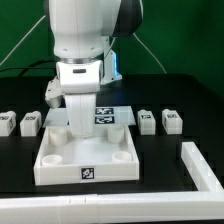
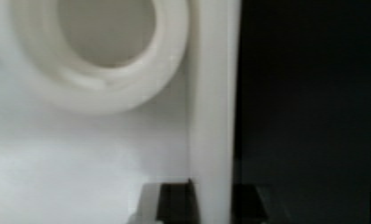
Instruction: Assemble one leg
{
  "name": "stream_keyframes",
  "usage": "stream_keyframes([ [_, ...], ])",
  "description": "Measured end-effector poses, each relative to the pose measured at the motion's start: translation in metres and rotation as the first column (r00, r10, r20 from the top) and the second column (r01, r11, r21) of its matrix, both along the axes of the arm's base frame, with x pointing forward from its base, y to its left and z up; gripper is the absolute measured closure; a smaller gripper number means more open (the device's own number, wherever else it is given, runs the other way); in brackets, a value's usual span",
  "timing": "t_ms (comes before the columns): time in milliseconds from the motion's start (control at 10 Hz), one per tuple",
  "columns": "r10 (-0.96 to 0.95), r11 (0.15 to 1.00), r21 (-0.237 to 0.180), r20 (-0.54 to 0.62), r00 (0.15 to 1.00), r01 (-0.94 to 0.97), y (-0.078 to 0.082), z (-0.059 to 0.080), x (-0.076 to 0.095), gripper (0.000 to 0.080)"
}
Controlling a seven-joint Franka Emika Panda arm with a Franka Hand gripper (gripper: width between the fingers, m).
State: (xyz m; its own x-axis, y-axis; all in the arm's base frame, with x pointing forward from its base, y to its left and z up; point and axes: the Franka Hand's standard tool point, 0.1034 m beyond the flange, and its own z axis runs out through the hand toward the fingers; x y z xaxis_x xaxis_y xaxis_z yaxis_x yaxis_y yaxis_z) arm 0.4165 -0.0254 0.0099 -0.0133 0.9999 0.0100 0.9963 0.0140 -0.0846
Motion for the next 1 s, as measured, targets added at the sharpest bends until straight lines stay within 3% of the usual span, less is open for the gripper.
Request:
stream_keyframes([
  [600, 0.0, 1.0, 0.0, 0.005, 1.0, 0.0, 0.0, 0.0, 0.001, 0.0731],
  [700, -0.005, 1.0, 0.003, 0.011, 1.0, 0.005, 0.006, 0.0, 0.006, 0.0731],
  [1000, -0.065, 0.998, 0.019, 0.036, 0.997, 0.065, 0.059, 0.008, 0.064, 0.0734],
])
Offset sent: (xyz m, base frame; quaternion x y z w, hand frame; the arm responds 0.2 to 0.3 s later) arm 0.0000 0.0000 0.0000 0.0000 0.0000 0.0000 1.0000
